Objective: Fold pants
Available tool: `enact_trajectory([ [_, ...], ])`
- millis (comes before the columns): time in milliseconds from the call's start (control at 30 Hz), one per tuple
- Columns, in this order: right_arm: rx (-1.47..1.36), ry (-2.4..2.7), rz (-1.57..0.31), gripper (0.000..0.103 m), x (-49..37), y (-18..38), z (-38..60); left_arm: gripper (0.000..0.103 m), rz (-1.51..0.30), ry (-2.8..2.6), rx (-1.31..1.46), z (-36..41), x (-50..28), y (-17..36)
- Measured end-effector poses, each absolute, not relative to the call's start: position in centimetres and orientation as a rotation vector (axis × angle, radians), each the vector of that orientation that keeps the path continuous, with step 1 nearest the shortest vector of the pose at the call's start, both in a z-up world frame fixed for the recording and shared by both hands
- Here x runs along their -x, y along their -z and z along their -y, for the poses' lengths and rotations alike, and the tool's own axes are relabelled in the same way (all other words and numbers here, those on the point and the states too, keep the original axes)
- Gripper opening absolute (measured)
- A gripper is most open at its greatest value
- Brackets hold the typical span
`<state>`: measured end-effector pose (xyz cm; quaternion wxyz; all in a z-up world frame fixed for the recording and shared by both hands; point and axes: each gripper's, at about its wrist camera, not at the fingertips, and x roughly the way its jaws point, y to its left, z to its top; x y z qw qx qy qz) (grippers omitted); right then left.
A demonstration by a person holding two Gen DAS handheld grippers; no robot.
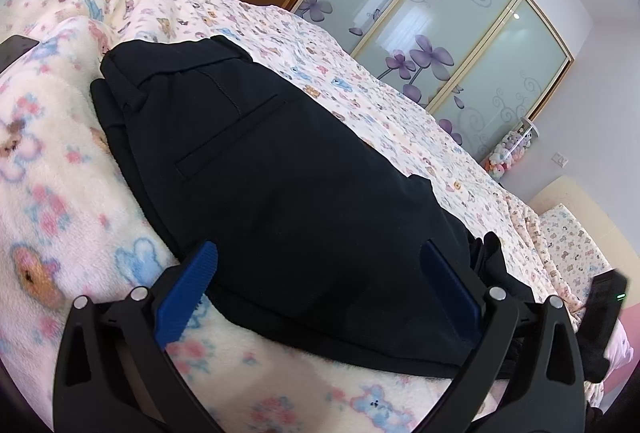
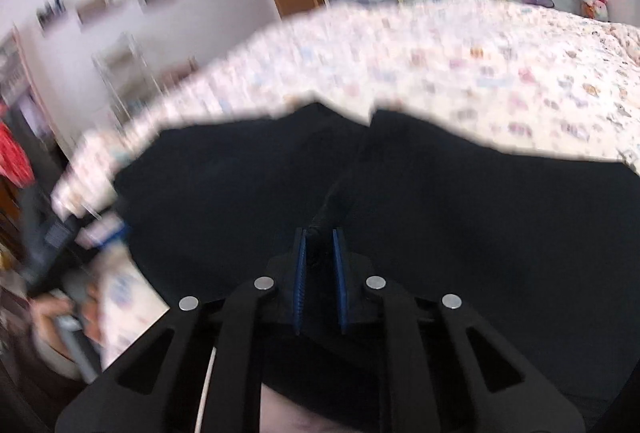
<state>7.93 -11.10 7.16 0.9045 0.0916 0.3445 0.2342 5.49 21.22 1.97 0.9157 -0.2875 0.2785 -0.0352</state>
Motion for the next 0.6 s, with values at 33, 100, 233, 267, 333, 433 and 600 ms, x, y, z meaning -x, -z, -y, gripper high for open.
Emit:
enact_trajectory([
  [33,-0.2,-0.502,-0.676,0.013,-7.4,-8.0,11.2,0.101,-0.574,0.071,0.59,-21.2,-5.5,-2.0],
  [100,-0.174,-0.546,-0.63,0.013,-6.5,-9.6,10.5,0.101,-0.575,0.068,0.584,-21.2,-5.6,-2.0],
  [233,-0.081,-0.592,-0.69,0.013,-6.5,-8.6,7.7,0.101,-0.575,0.068,0.583,-21.1,-5.7,-1.9],
  [267,-0.063,-0.593,-0.718,0.013,-6.6,-7.8,7.2,0.101,-0.575,0.068,0.584,-21.1,-5.7,-1.9],
  [333,-0.041,-0.588,-0.793,0.013,-7.0,-5.7,6.1,0.101,-0.574,0.07,0.585,-21.1,-5.7,-1.9],
  [433,0.02,-0.56,-0.856,0.014,-7.5,-3.5,5.0,0.101,-0.575,0.07,0.581,-21.1,-5.7,-1.9],
  [600,0.037,-0.572,-0.859,0.033,-6.9,-4.1,4.9,0.101,-0.575,0.07,0.58,-21.1,-5.7,-1.9],
])
